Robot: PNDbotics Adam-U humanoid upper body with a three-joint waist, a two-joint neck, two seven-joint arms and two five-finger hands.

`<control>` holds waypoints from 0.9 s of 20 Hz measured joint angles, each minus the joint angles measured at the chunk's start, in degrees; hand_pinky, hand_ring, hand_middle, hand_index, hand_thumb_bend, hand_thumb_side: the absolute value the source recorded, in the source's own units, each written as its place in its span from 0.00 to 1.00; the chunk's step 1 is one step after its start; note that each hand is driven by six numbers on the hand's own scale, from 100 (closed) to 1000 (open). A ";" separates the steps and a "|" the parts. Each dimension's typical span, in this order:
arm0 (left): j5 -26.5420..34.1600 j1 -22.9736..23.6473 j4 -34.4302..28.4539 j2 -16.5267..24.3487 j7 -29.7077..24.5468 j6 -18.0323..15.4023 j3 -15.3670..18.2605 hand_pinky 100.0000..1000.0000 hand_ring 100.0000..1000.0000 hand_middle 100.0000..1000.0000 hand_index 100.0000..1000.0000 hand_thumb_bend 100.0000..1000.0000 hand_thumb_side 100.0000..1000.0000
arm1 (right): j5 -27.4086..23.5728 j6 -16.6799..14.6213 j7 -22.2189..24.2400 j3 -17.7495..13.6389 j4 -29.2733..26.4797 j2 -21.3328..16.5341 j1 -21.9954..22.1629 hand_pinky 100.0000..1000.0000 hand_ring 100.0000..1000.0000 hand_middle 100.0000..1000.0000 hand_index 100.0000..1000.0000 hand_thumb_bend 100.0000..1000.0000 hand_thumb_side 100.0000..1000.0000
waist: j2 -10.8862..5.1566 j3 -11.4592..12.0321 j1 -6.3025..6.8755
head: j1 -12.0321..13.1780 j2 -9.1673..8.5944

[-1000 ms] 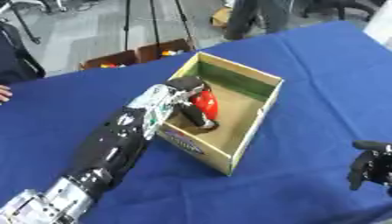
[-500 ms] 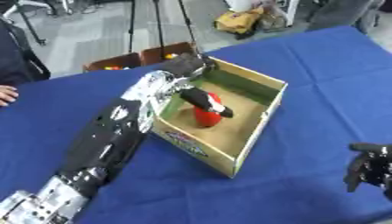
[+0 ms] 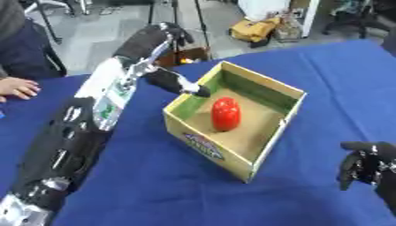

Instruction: Pick up objects on the table and place them in the box.

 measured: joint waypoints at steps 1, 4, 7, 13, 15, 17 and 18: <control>0.89 1.41 -1.45 0.35 0.90 0.19 0.92 0.61 0.51 0.57 0.74 1.00 0.68 | 0.08 -0.03 -0.17 -0.22 0.00 0.00 0.00 0.38 0.46 0.47 0.78 0.00 1.00 | 0.08 0.65 0.00 | -0.35 0.00; 3.68 5.87 -5.85 0.78 3.70 1.92 3.34 0.60 0.49 0.56 0.73 1.00 0.67 | 0.19 -0.06 -0.68 -0.67 0.00 0.00 -0.01 0.38 0.46 0.46 0.78 0.00 1.00 | 0.67 2.11 -0.01 | -1.33 0.01; 6.45 10.36 -8.77 0.75 6.45 4.42 5.41 0.60 0.49 0.56 0.73 1.00 0.67 | 0.37 -0.07 -1.01 -0.95 0.00 0.00 -0.02 0.37 0.46 0.47 0.78 0.00 1.00 | 0.72 2.44 -0.17 | -1.77 0.01; 11.93 19.12 -14.08 0.06 11.91 9.85 6.14 0.59 0.48 0.55 0.72 1.00 0.67 | 0.53 -0.15 -1.14 -0.96 0.00 0.00 -0.02 0.37 0.46 0.46 0.78 0.00 1.00 | 0.66 2.30 -0.74 | -1.64 0.05; 13.78 22.08 -16.16 -0.30 13.73 11.60 6.09 0.59 0.48 0.55 0.72 1.00 0.67 | 0.53 -0.17 -1.16 -0.96 0.00 0.00 -0.01 0.37 0.46 0.46 0.78 0.00 1.00 | 0.52 2.12 -0.82 | -1.39 0.13; 15.57 24.89 -18.40 -0.34 15.40 12.80 5.90 0.59 0.48 0.55 0.72 1.00 0.67 | 0.53 -0.18 -1.15 -0.96 0.00 0.00 0.04 0.37 0.46 0.46 0.78 0.00 1.00 | 0.10 1.97 -0.79 | -1.15 0.55; 16.50 26.35 -19.52 -0.34 16.10 13.14 5.75 0.59 0.48 0.55 0.72 1.00 0.67 | 0.53 -0.18 -1.14 -0.94 0.00 0.00 0.04 0.37 0.46 0.46 0.78 0.00 1.00 | -0.13 1.94 -0.80 | -1.05 0.63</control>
